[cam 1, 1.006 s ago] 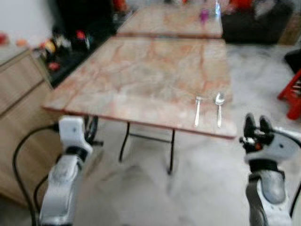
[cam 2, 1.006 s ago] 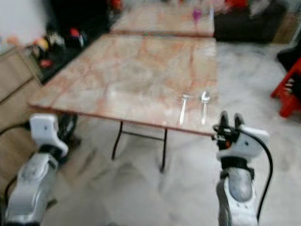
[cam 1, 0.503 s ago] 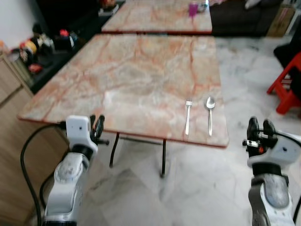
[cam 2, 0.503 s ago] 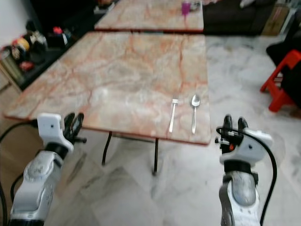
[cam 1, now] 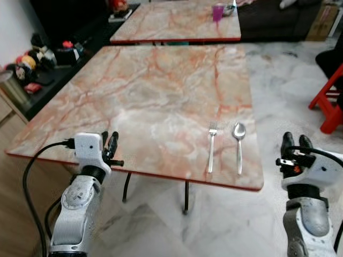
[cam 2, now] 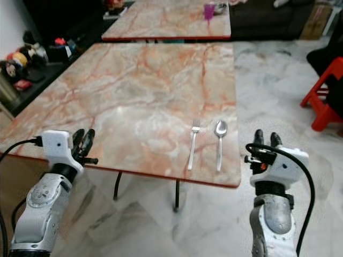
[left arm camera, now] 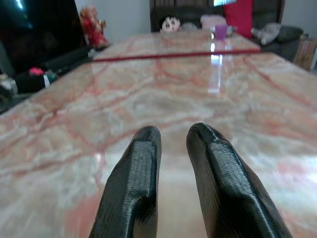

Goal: Setting the table

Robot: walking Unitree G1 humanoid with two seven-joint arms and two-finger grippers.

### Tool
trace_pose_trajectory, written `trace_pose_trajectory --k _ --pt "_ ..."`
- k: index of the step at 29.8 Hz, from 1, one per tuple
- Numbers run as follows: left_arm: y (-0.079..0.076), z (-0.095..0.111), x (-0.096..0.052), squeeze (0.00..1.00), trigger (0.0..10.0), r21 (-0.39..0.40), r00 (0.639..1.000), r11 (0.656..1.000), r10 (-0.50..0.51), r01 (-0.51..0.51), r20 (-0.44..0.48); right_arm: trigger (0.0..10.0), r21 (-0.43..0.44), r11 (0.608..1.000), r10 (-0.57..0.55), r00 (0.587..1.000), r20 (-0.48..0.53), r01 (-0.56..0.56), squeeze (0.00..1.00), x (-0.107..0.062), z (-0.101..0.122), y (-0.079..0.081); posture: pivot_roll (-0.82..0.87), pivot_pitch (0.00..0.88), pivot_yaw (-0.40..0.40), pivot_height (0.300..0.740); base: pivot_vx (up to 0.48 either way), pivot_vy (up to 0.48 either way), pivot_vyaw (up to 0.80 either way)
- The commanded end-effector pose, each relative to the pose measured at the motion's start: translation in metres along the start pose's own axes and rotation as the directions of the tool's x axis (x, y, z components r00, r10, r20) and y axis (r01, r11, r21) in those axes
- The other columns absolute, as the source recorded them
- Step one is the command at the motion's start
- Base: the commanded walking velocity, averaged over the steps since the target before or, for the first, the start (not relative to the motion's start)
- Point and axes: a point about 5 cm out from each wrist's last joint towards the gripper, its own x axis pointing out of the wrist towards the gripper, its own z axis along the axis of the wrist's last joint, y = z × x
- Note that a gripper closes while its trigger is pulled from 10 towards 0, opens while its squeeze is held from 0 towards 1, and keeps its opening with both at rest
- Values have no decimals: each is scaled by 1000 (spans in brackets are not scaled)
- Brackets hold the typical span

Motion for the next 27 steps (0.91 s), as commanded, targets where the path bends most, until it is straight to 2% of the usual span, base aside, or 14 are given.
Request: trace_pose_trajectory --k 1,9,10,11,12,13,27 --pt "9 -2 -3 0 10000 23 1000 999 27 -27 -12 10000 13 1000 18 1000 1 -19 0 -1 1 6 45 74 47 740 0 0 0" --pt "8 -2 -3 0 10000 24 1000 1000 20 -20 -12 10000 17 1000 15 1000 -1 -15 0 -2 0 5 40 76 50 740 0 0 0" --pt "7 -2 -3 0 10000 24 1000 1000 18 -17 -13 10000 23 1000 16 1000 -1 -16 255 -2 0 5 41 75 50 740 0 0 0" --pt "7 -2 -3 0 10000 24 1000 1000 17 -16 -13 10000 28 1000 12 1000 2 -12 906 -2 0 4 43 76 47 740 0 0 0" --pt "7 -2 -3 0 10000 24 1000 1000 17 -16 -13 10000 28 1000 12 1000 2 -12 906 -2 0 4 43 76 47 740 0 0 0" --pt "6 -2 -3 0 10000 24 1000 1000 15 -15 -14 10000 31 999 8 1000 4 -8 1000 -2 0 4 43 76 47 740 0 0 0" --pt "6 -3 -3 0 10000 26 1000 1000 8 -7 -18 10000 27 1000 4 1000 4 -4 1000 -2 1 2 42 77 47 740 0 0 0"
